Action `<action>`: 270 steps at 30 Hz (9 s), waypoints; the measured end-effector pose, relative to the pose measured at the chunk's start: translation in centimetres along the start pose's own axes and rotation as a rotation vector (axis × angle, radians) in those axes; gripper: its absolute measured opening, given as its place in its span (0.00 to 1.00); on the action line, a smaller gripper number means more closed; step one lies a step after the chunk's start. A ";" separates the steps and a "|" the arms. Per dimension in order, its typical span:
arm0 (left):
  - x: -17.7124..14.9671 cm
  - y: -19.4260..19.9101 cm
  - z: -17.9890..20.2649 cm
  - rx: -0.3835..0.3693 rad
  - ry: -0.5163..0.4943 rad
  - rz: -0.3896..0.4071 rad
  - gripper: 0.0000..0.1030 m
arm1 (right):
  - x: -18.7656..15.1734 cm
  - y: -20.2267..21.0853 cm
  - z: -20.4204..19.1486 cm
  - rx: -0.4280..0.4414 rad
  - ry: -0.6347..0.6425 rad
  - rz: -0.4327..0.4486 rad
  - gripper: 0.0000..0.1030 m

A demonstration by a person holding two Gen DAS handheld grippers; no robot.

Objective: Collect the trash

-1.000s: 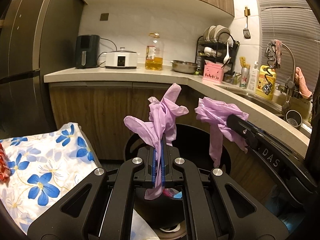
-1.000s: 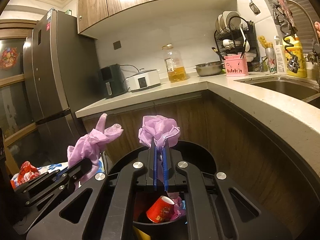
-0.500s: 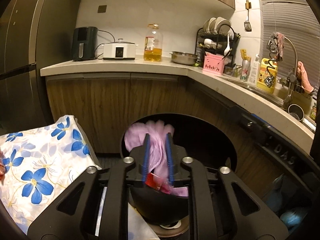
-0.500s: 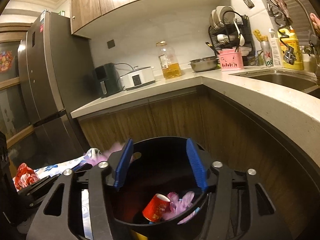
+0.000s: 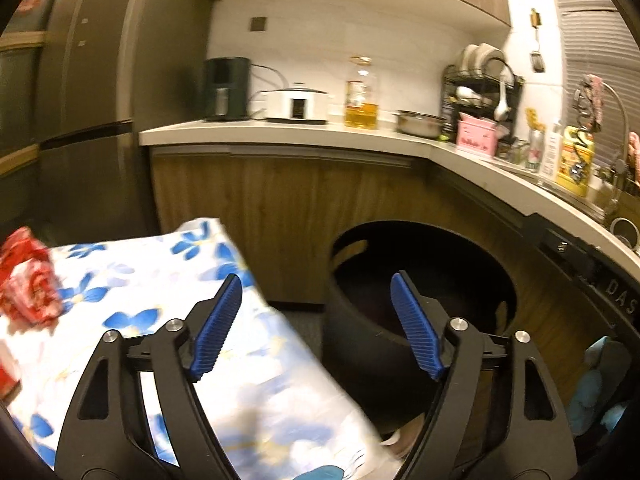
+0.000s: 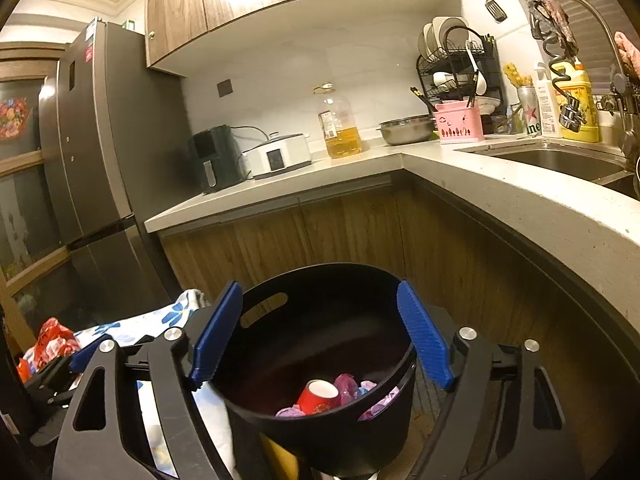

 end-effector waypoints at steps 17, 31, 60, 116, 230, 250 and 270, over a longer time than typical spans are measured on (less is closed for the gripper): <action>-3.2 11.0 -15.1 0.355 0.096 0.082 0.76 | -3.7 3.6 -9.5 0.190 0.062 -0.025 0.82; -5.8 18.8 -27.7 0.561 0.220 0.119 0.72 | -6.3 5.8 -19.0 0.348 0.108 -0.046 0.82; -10.3 15.0 -34.4 0.338 0.411 -0.086 0.09 | -10.2 2.7 -34.3 0.475 0.302 -0.090 0.78; -6.5 19.9 -35.6 0.324 0.398 0.072 0.01 | -13.8 -5.4 -42.4 0.543 0.339 -0.277 0.49; 3.5 4.2 -1.4 -0.187 0.016 0.072 0.01 | 0.0 -1.7 -4.3 0.078 0.090 -0.049 0.13; 1.7 -3.8 6.2 -0.342 -0.034 -0.022 0.01 | 0.1 -4.9 -1.1 0.057 0.053 -0.067 0.28; 0.3 -4.3 2.3 -0.259 0.044 -0.050 0.58 | -0.5 -4.9 -0.5 0.021 0.022 -0.079 0.62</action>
Point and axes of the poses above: each gripper's, at about its wrist camera, not at the fingertips, and y roughly against the way its jaws point, z to its right, x to its top, the point moved 10 cm from there along -y, roughly the way its jaws point, and after that the axes turned 4 degrees about y, right-handed, at the moved point
